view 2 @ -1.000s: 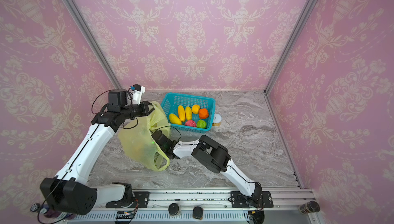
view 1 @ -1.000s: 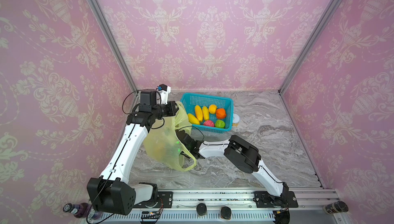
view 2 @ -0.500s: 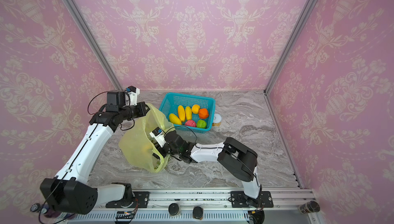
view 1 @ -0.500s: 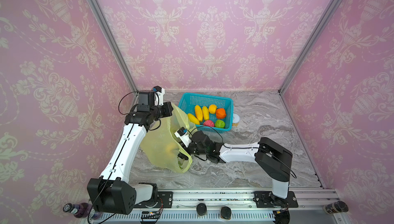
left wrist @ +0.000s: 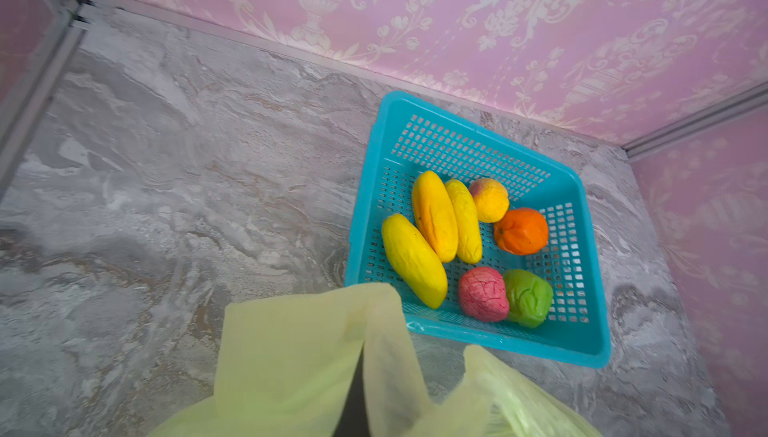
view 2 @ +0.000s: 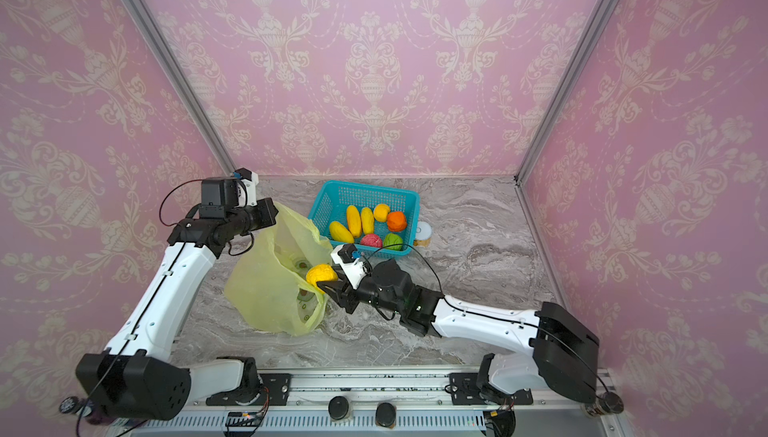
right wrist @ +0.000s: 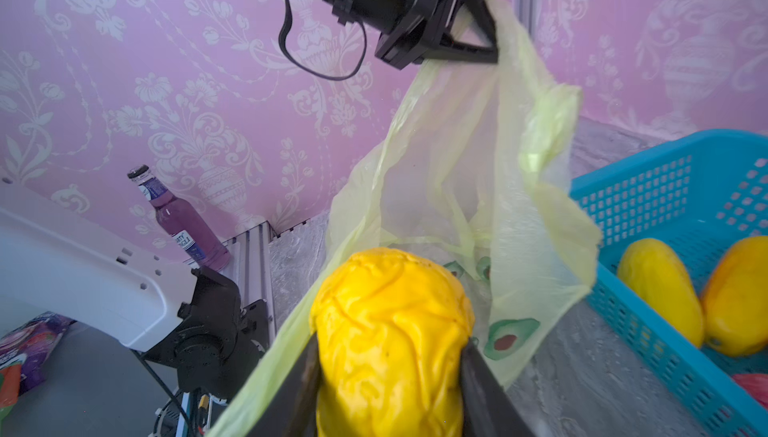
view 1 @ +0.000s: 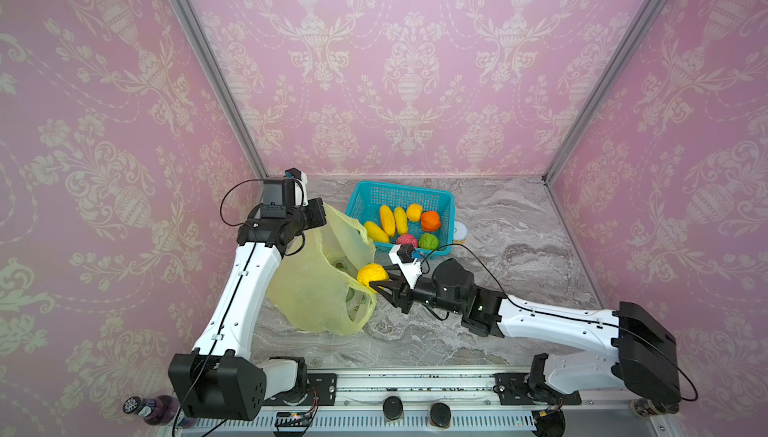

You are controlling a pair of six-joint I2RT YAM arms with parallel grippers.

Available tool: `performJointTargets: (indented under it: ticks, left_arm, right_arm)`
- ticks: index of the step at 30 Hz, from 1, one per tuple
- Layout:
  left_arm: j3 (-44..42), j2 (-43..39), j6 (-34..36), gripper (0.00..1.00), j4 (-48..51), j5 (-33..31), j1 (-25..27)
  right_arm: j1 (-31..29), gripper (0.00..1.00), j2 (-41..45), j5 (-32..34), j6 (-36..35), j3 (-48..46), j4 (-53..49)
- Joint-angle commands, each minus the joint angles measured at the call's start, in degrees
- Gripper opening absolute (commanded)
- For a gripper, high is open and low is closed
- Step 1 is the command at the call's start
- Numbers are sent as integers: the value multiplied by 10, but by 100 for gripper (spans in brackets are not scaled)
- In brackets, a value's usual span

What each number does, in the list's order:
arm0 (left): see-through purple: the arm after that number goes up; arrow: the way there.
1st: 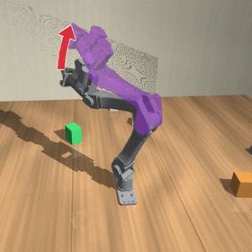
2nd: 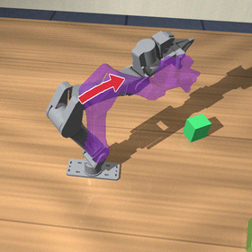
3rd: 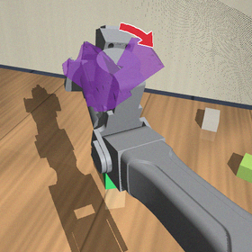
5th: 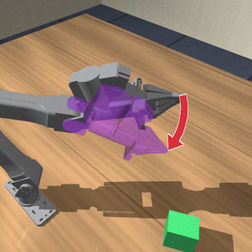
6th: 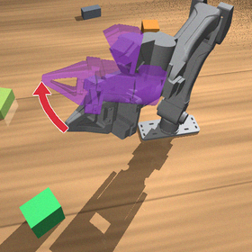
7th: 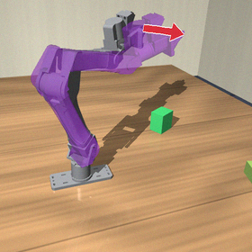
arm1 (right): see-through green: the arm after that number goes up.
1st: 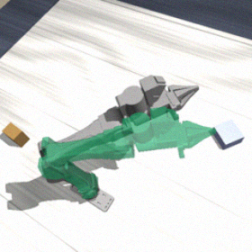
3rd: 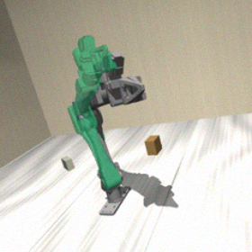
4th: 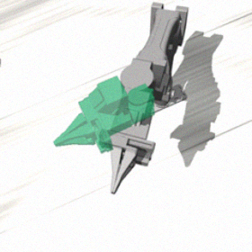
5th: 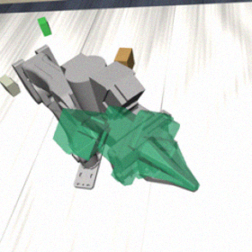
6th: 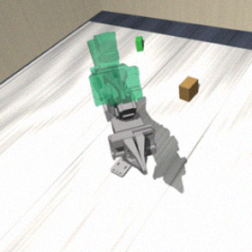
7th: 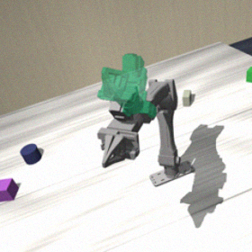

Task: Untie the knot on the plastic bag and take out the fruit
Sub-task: 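Carry the round yellow fruit into the teal basket and release it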

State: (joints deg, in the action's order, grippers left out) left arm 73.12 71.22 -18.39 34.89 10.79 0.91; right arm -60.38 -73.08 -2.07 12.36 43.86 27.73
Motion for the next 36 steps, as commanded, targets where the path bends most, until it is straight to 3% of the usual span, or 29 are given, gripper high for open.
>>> performJointTargets:
  ticks: [1,8,15,23,26,36]
  left_arm:
    - [-3,-44,6,0,4,-79,-18]
    - [-7,-20,8,0,-39,90,-18]
    - [-4,-4,1,0,-44,131,-18]
    - [-2,25,-12,0,-59,204,-12]
    - [-3,22,-9,0,-57,200,-5]
    - [-8,24,-19,0,-79,246,3]
  right_arm:
    - [23,4,53,105,-31,-26,-21]
    - [172,4,42,82,59,-37,-54]
    - [253,0,-126,35,84,72,-117]
    - [287,0,-319,62,82,256,-220]
    - [292,0,-377,79,75,308,-243]
    - [295,2,-484,89,62,423,-301]
